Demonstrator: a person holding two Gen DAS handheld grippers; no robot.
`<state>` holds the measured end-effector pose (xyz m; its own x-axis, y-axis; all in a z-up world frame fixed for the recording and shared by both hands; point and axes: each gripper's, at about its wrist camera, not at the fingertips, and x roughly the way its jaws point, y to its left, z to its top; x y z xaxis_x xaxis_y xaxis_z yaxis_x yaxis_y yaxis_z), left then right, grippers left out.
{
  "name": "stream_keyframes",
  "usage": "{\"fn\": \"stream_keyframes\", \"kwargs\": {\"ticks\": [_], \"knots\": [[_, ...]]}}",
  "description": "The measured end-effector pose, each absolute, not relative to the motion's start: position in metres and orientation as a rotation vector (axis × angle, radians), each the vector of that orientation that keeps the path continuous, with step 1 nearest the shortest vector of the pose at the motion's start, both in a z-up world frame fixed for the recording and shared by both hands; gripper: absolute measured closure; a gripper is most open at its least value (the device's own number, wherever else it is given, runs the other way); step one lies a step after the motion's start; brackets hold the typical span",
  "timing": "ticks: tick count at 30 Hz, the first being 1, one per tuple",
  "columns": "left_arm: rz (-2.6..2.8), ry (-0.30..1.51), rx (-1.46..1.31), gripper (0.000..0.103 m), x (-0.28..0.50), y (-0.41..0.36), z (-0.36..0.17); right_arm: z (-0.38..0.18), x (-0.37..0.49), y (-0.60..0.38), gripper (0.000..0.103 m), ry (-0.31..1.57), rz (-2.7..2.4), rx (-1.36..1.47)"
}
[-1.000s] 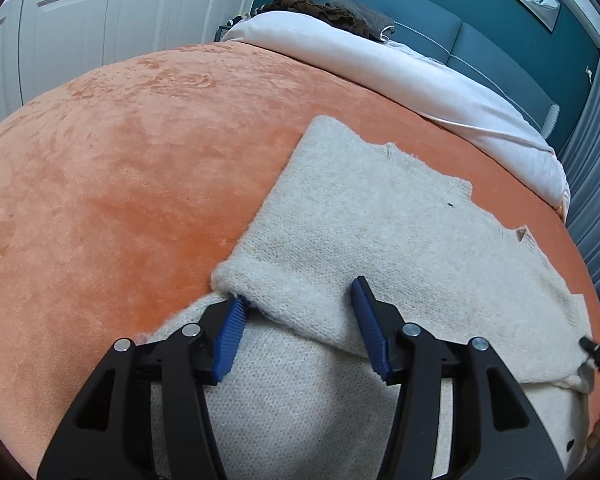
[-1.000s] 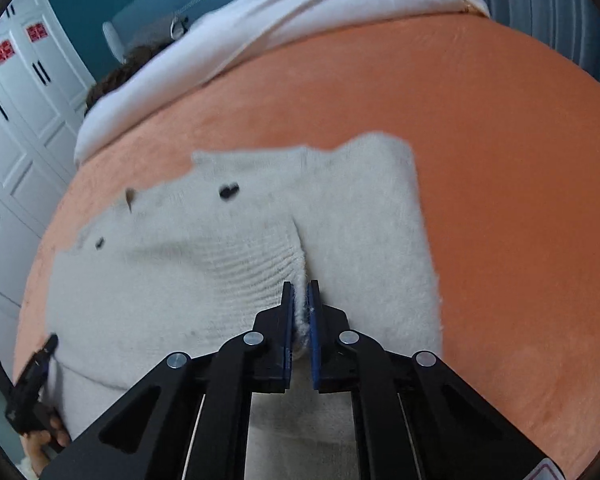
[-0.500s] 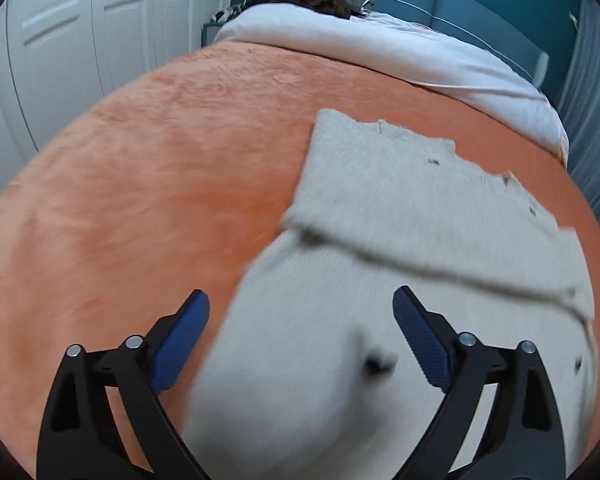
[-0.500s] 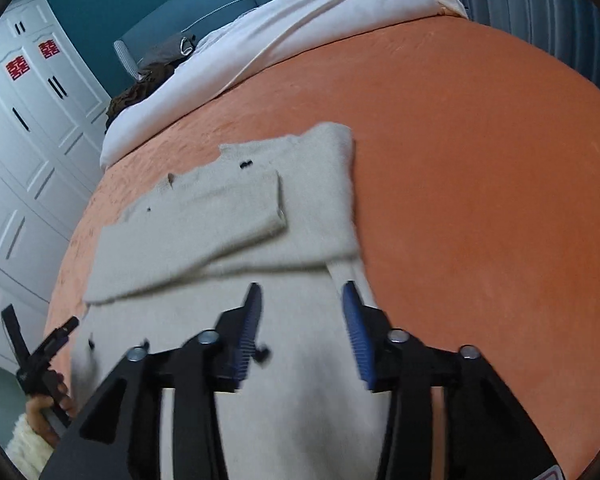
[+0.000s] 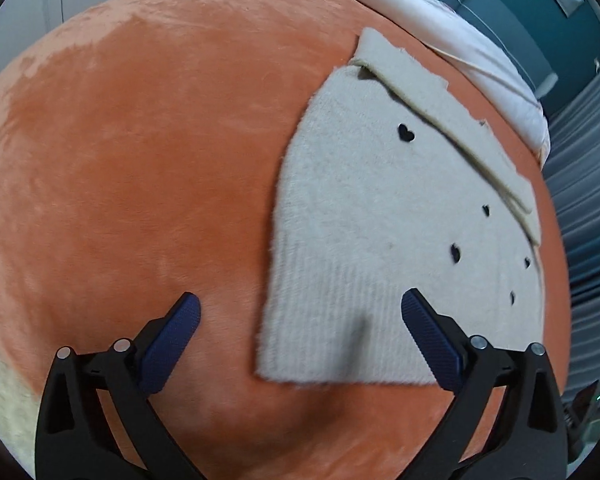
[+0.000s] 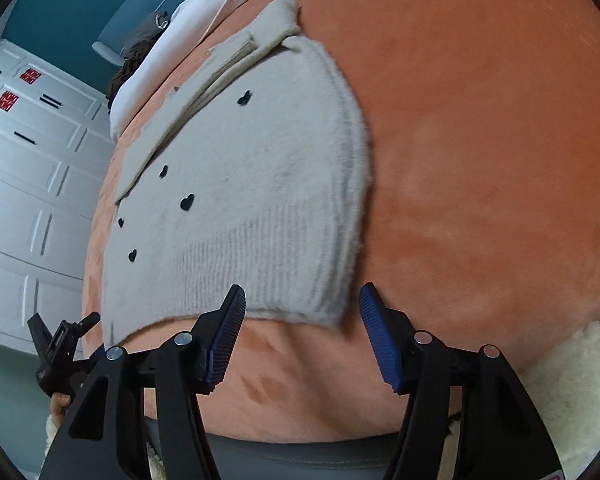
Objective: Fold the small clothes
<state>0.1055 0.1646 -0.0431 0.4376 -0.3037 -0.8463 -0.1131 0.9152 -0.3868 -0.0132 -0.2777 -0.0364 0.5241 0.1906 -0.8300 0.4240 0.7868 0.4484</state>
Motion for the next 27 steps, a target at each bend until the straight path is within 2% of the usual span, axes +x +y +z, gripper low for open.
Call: {"fn": "stream_keyframes", "kwargs": {"ticks": [3, 4, 5, 6, 7, 8, 11, 17, 24, 27], "knots": [[-0.15, 1.112, -0.454, 0.005, 0.118, 0.155, -0.042, -0.037, 0.016, -0.269, 0.044, 1.013, -0.14, 0.664], [-0.156, 1.112, -0.458, 0.011, 0.124, 0.151, -0.042, -0.037, 0.02, -0.268, 0.044, 1.006, -0.146, 0.662], [-0.164, 1.121, -0.45, 0.033, 0.131, 0.148, -0.043, -0.037, 0.025, -0.268, 0.047, 1.007, -0.163, 0.664], [-0.179, 1.141, -0.437, 0.049, 0.137, 0.144, -0.043, -0.036, 0.03, -0.267, 0.07, 1.009, -0.164, 0.661], [-0.179, 1.172, -0.421, 0.074, 0.142, 0.141, -0.043, -0.033, 0.034, -0.267, 0.091, 1.013, -0.17, 0.654], [-0.18, 1.192, -0.422, 0.089, 0.145, 0.141, -0.041, -0.029, 0.035, -0.267, 0.092, 1.01, -0.182, 0.655], [-0.213, 1.189, -0.434, 0.095, 0.138, 0.15, -0.024, -0.001, 0.025, -0.264, 0.093, 0.963, -0.176, 0.615], [-0.298, 1.177, -0.388, 0.098, 0.086, 0.173, 0.008, 0.036, -0.03, -0.253, 0.097, 0.974, -0.163, 0.438], [-0.385, 1.31, -0.272, 0.103, -0.014, 0.186, 0.003, 0.033, -0.112, -0.233, 0.097, 1.143, -0.084, 0.286], [-0.41, 1.305, -0.294, 0.103, -0.036, 0.187, 0.001, 0.029, -0.134, -0.232, 0.096, 1.155, -0.066, 0.326]]}}
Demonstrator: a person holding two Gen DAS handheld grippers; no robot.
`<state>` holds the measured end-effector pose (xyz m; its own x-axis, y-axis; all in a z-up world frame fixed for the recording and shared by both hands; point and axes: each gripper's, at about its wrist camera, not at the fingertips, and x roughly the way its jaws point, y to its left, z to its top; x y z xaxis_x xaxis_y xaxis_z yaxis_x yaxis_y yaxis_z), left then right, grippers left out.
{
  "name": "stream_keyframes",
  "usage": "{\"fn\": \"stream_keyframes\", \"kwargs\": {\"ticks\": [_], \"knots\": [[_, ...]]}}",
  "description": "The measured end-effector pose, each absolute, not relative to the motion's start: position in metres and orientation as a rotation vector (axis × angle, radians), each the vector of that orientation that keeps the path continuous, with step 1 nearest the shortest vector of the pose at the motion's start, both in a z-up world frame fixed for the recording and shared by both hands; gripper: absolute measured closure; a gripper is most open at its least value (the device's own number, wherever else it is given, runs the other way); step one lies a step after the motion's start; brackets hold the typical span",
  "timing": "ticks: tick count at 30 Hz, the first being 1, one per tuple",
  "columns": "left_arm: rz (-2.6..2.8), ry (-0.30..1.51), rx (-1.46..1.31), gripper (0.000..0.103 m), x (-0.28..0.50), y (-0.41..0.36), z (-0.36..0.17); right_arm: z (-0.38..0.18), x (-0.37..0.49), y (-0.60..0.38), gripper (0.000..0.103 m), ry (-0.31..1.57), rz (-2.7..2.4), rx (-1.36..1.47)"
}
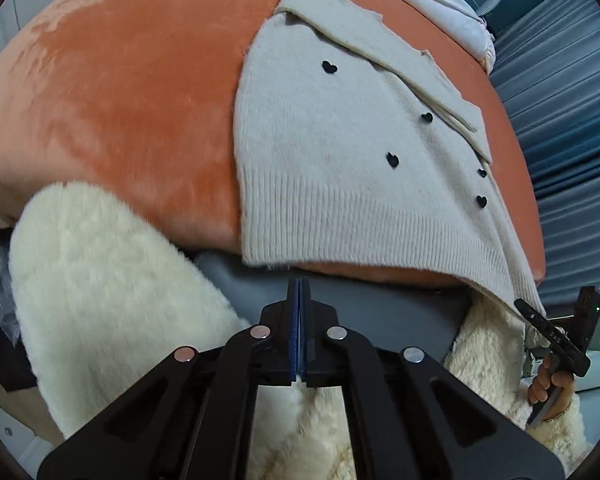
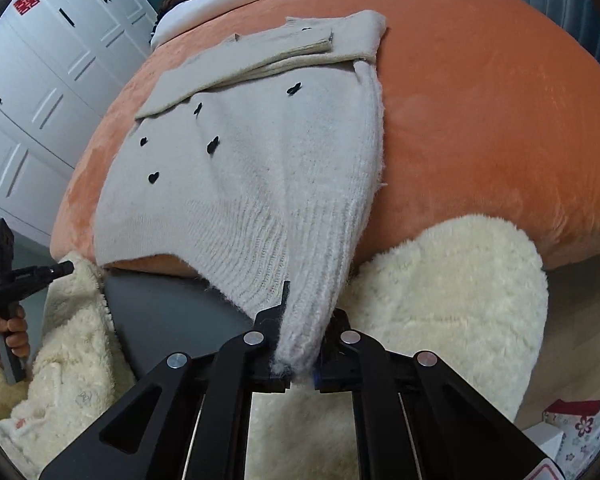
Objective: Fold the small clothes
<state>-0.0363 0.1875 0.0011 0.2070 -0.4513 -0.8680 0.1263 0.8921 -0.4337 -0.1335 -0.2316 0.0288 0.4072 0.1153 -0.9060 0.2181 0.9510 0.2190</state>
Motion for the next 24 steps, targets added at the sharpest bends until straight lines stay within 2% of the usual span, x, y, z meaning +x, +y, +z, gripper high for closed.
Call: {"fn": "stream_keyframes", "kwargs": {"ticks": [1, 3, 4, 5, 9, 10, 12, 14, 15, 16, 18, 19, 24], "knots": [[-0.41, 1.29, -0.298, 0.102, -0.037, 0.187, 0.0, 0.026, -0.135, -0.233, 0.096, 1.15, -0.072, 0.35], [-0.358, 1.251, -0.324, 0.085, -0.031, 0.187, -0.003, 0.02, -0.13, -0.236, 0.096, 1.126, -0.09, 0.4], [-0.336, 1.24, -0.349, 0.06, -0.024, 0.186, -0.008, 0.017, -0.126, -0.237, 0.095, 1.11, -0.094, 0.424], [-0.307, 1.237, -0.364, 0.044, -0.018, 0.186, -0.011, 0.015, -0.122, -0.24, 0.095, 1.097, -0.092, 0.456], [-0.232, 1.245, -0.383, 0.038, 0.011, 0.179, -0.029, 0.015, -0.114, -0.248, 0.095, 1.032, -0.098, 0.573], [-0.234, 1.258, -0.398, 0.033, 0.016, 0.178, -0.035, 0.017, -0.113, -0.245, 0.095, 1.025, -0.1, 0.572], [-0.233, 1.306, -0.447, 0.033, 0.025, 0.175, -0.051, 0.018, -0.114, -0.243, 0.095, 1.022, -0.103, 0.564], [-0.231, 1.327, -0.478, 0.025, 0.032, 0.171, -0.061, 0.016, -0.113, -0.241, 0.095, 1.026, -0.108, 0.573], [-0.222, 1.321, -0.486, 0.024, 0.032, 0.17, -0.061, 0.015, -0.115, -0.241, 0.095, 1.027, -0.115, 0.581], [-0.212, 1.321, -0.476, 0.026, 0.032, 0.168, -0.059, 0.015, -0.116, -0.241, 0.095, 1.024, -0.117, 0.591], [-0.308, 1.302, -0.423, 0.088, 0.033, 0.16, -0.05, 0.017, -0.116, -0.243, 0.095, 1.011, -0.118, 0.61], [-0.36, 1.308, -0.431, 0.093, 0.032, 0.16, -0.046, 0.021, -0.115, -0.244, 0.095, 1.001, -0.116, 0.611], [-0.447, 1.206, -0.42, 0.097, 0.013, 0.168, 0.013, 0.042, -0.117, -0.249, 0.095, 0.994, -0.103, 0.558]]}}
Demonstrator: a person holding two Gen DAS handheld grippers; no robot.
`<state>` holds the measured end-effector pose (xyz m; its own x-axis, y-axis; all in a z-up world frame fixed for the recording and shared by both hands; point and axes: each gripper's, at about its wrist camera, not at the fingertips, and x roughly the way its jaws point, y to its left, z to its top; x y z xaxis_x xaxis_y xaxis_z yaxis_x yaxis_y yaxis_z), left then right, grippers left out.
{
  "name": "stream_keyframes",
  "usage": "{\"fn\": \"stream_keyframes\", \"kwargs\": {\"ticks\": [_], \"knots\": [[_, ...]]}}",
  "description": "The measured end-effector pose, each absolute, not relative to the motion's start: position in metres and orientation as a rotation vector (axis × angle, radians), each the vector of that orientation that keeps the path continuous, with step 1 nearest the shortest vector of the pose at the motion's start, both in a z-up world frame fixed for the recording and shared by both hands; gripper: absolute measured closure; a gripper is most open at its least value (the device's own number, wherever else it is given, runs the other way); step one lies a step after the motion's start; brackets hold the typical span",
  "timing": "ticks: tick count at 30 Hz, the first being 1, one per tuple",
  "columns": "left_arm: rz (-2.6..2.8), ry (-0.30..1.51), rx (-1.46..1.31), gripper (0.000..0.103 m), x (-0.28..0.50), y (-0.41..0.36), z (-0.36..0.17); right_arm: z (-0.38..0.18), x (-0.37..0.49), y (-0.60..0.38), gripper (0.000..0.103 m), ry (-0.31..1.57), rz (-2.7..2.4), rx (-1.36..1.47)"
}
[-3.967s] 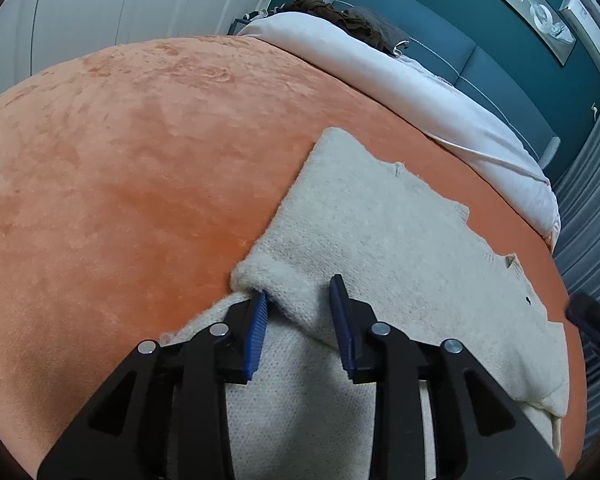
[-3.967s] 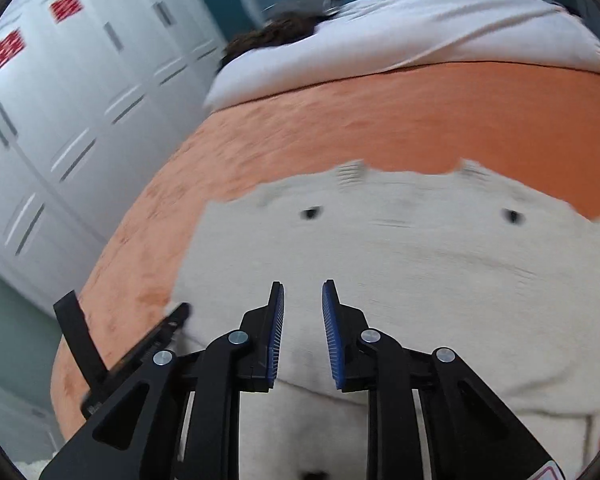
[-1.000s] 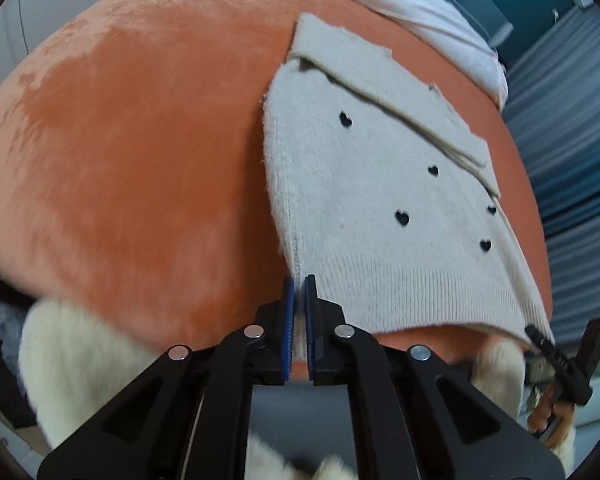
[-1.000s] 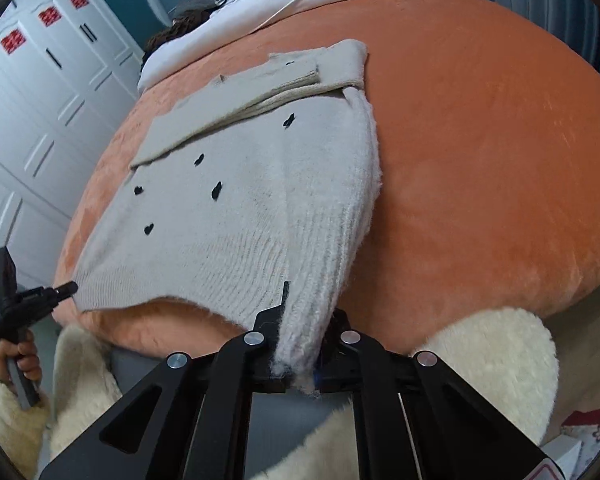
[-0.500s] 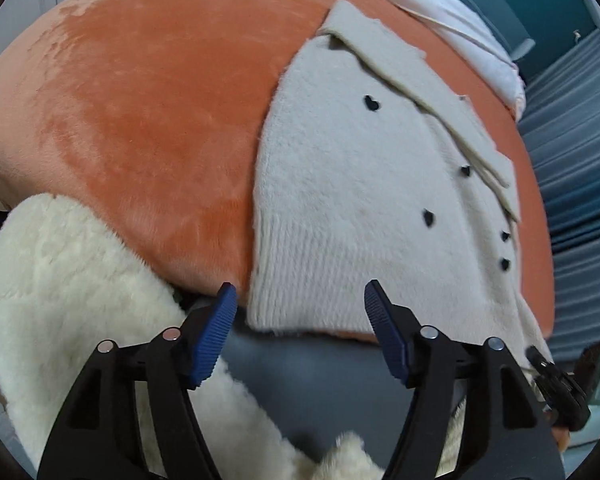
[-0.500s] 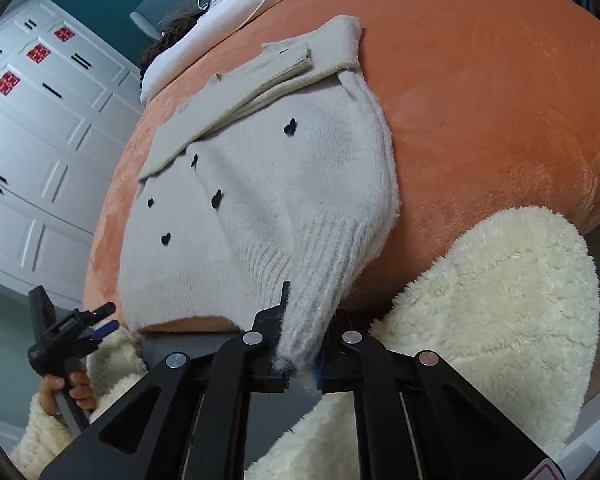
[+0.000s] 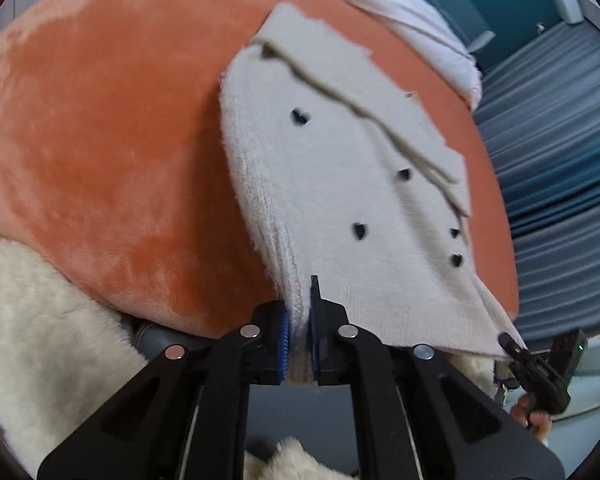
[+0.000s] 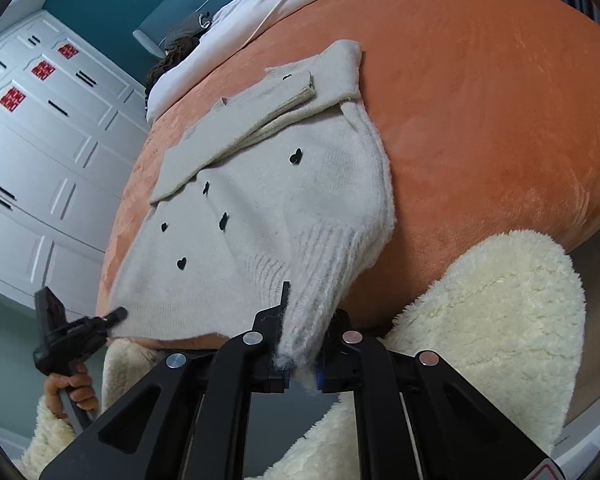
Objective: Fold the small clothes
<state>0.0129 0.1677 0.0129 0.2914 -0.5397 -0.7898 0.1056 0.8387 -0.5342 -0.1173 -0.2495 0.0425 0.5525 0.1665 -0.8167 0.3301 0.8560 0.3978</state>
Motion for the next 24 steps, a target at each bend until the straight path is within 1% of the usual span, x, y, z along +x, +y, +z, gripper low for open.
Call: {"fn": "stream_keyframes", "kwargs": {"ticks": [4, 10, 12, 14, 16, 18, 20, 21, 23, 24], "knots": [[-0.482, 1.219, -0.384, 0.097, -0.011, 0.185, 0.049, 0.054, -0.135, -0.245, 0.096, 1.07, -0.078, 0.417], [-0.476, 1.361, -0.361, 0.097, -0.073, 0.207, 0.059, 0.047, -0.205, -0.221, 0.096, 1.323, 0.089, 0.271], [-0.454, 1.377, -0.406, 0.097, -0.085, 0.215, 0.068, 0.061, -0.224, -0.215, 0.096, 1.334, 0.175, 0.285], [-0.453, 1.303, -0.41, 0.097, -0.075, 0.213, 0.092, 0.09, -0.222, -0.216, 0.096, 1.254, 0.224, 0.3], [-0.486, 1.181, -0.393, 0.097, -0.045, 0.203, 0.118, 0.125, -0.194, -0.226, 0.096, 1.098, 0.222, 0.305], [-0.514, 1.038, -0.331, 0.097, -0.002, 0.184, 0.139, 0.147, -0.155, -0.242, 0.096, 0.943, 0.209, 0.325], [-0.528, 0.943, -0.294, 0.096, 0.047, 0.163, 0.141, 0.151, -0.111, -0.261, 0.092, 0.816, 0.153, 0.373], [-0.5, 0.909, -0.284, 0.095, 0.073, 0.151, 0.135, 0.144, -0.084, -0.273, 0.092, 0.764, 0.11, 0.411], [-0.526, 0.893, -0.272, 0.087, 0.111, 0.134, 0.114, 0.122, -0.043, -0.29, 0.077, 0.727, -0.073, 0.431], [-0.476, 0.88, -0.232, 0.085, 0.122, 0.129, 0.103, 0.107, -0.025, -0.293, 0.074, 0.733, -0.2, 0.421]]}}
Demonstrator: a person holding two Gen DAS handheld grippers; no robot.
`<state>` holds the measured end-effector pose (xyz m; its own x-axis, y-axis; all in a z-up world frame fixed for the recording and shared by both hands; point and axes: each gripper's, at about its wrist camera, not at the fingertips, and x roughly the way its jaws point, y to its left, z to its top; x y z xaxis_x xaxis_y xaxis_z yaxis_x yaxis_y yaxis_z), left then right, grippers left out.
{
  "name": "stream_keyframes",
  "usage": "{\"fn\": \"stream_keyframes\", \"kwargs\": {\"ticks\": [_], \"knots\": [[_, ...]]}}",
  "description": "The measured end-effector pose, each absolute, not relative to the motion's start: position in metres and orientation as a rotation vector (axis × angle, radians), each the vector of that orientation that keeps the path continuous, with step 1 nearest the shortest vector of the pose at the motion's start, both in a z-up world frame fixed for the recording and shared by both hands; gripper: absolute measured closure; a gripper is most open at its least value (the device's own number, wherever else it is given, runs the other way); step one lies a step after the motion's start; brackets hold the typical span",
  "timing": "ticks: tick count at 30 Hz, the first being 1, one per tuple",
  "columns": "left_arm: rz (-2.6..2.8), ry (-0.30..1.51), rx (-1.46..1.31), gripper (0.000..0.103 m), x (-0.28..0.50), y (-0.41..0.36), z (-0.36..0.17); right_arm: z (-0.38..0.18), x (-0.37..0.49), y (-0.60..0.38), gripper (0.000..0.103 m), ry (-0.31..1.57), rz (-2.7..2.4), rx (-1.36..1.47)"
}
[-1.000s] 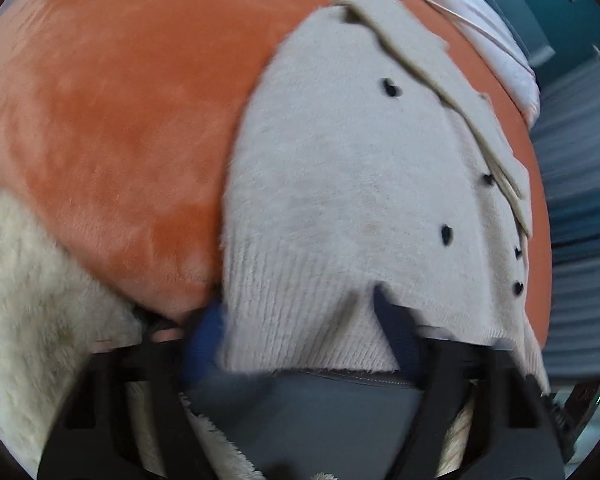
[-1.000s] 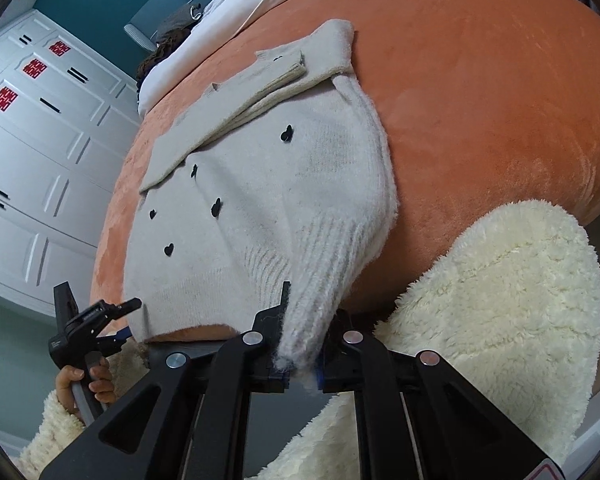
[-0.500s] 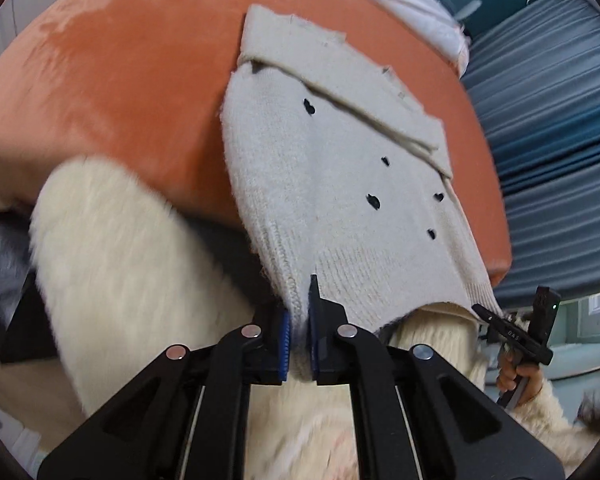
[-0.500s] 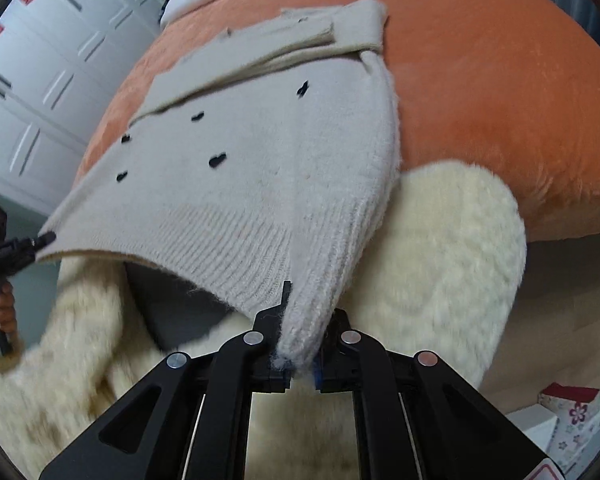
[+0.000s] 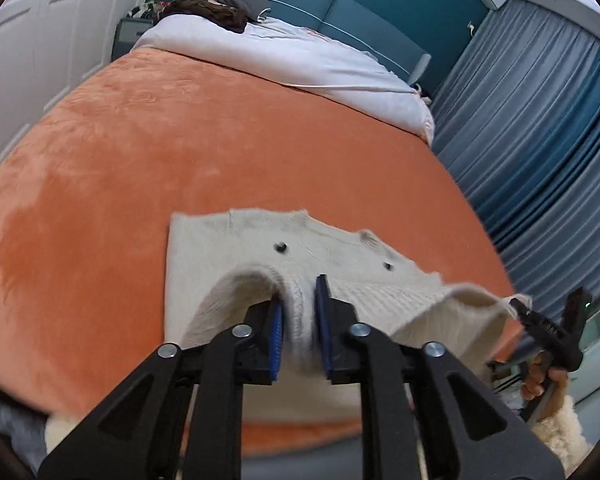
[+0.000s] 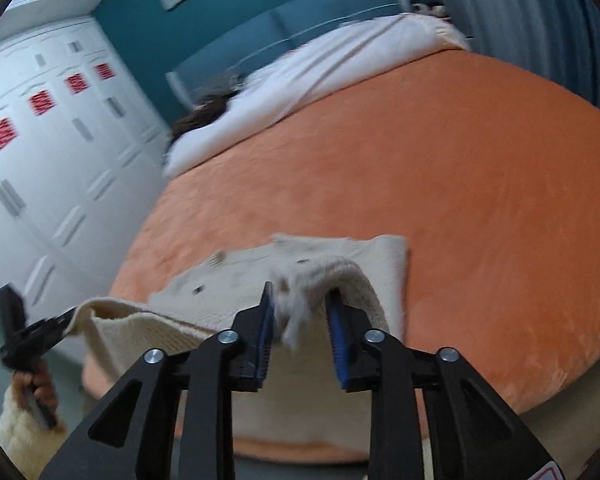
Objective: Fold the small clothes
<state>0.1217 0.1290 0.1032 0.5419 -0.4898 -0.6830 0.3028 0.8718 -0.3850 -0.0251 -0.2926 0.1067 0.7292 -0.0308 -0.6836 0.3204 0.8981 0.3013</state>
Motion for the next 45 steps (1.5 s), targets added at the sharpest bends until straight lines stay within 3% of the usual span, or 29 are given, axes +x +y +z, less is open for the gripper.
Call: {"fn": "stream_keyframes", "kwargs": {"ticks": [2, 3, 4, 5, 7, 10, 16, 19, 21, 23, 24, 25, 26, 29, 34, 36, 38, 42, 45], "knots": [[-0.371, 0.878, -0.156, 0.051, 0.136, 0.121, 0.08, 0.092, -0.015, -0.287, 0.067, 0.743, -0.316, 0.411], [-0.306, 0.876, -0.134, 0.05, 0.137, 0.122, 0.072, 0.085, -0.016, -0.281, 0.064, 0.734, -0.304, 0.42], [-0.293, 0.862, -0.154, 0.043, 0.133, 0.126, 0.069, 0.081, -0.019, -0.276, 0.055, 0.722, -0.285, 0.43], [-0.305, 0.854, -0.183, 0.03, 0.128, 0.133, 0.066, 0.078, -0.024, -0.273, 0.045, 0.708, -0.281, 0.429], [-0.307, 0.847, -0.24, 0.02, 0.121, 0.146, 0.062, 0.069, -0.029, -0.268, 0.041, 0.716, -0.281, 0.391], [-0.324, 0.874, -0.219, 0.017, 0.132, 0.144, 0.051, 0.055, -0.018, -0.272, 0.041, 0.785, -0.303, 0.348], [-0.388, 0.975, -0.117, 0.017, 0.181, 0.095, 0.015, 0.029, 0.015, -0.309, 0.037, 0.831, -0.345, 0.532], [-0.378, 1.053, -0.068, 0.017, 0.206, 0.075, -0.012, 0.019, 0.03, -0.301, 0.037, 0.869, -0.343, 0.459], [-0.352, 1.093, -0.051, 0.02, 0.214, 0.07, -0.025, 0.011, 0.042, -0.292, 0.037, 0.904, -0.333, 0.39], [-0.363, 1.128, -0.047, 0.05, 0.219, 0.068, -0.032, 0.001, 0.05, -0.286, 0.04, 0.944, -0.332, 0.333], [-0.378, 1.136, -0.061, 0.056, 0.219, 0.069, -0.032, -0.002, 0.053, -0.284, 0.043, 0.958, -0.333, 0.313], [-0.393, 1.136, -0.083, 0.077, 0.219, 0.071, -0.03, -0.004, 0.054, -0.282, 0.062, 0.97, -0.332, 0.294], [-0.422, 1.147, -0.119, 0.091, 0.219, 0.075, -0.027, -0.005, 0.055, -0.281, 0.096, 0.984, -0.332, 0.276], [-0.447, 1.082, -0.164, 0.092, 0.208, 0.084, 0.003, 0.015, 0.047, -0.284, 0.096, 0.91, -0.27, 0.337], [-0.457, 0.901, -0.198, 0.092, 0.2, 0.099, 0.082, 0.117, 0.025, -0.294, 0.097, 0.598, -0.193, 0.387], [-0.408, 0.876, -0.212, 0.092, 0.216, 0.104, 0.092, 0.133, 0.028, -0.307, 0.097, 0.539, -0.222, 0.376], [-0.371, 0.907, -0.221, 0.091, 0.24, 0.106, 0.077, 0.119, 0.043, -0.325, 0.098, 0.574, -0.268, 0.371], [-0.259, 1.1, -0.192, 0.091, 0.268, 0.102, -0.006, 0.023, 0.085, -0.36, 0.098, 0.843, -0.35, 0.451], [-0.248, 1.093, -0.174, 0.092, 0.256, 0.101, -0.019, 0.03, 0.078, -0.355, 0.098, 0.783, -0.322, 0.476]]}}
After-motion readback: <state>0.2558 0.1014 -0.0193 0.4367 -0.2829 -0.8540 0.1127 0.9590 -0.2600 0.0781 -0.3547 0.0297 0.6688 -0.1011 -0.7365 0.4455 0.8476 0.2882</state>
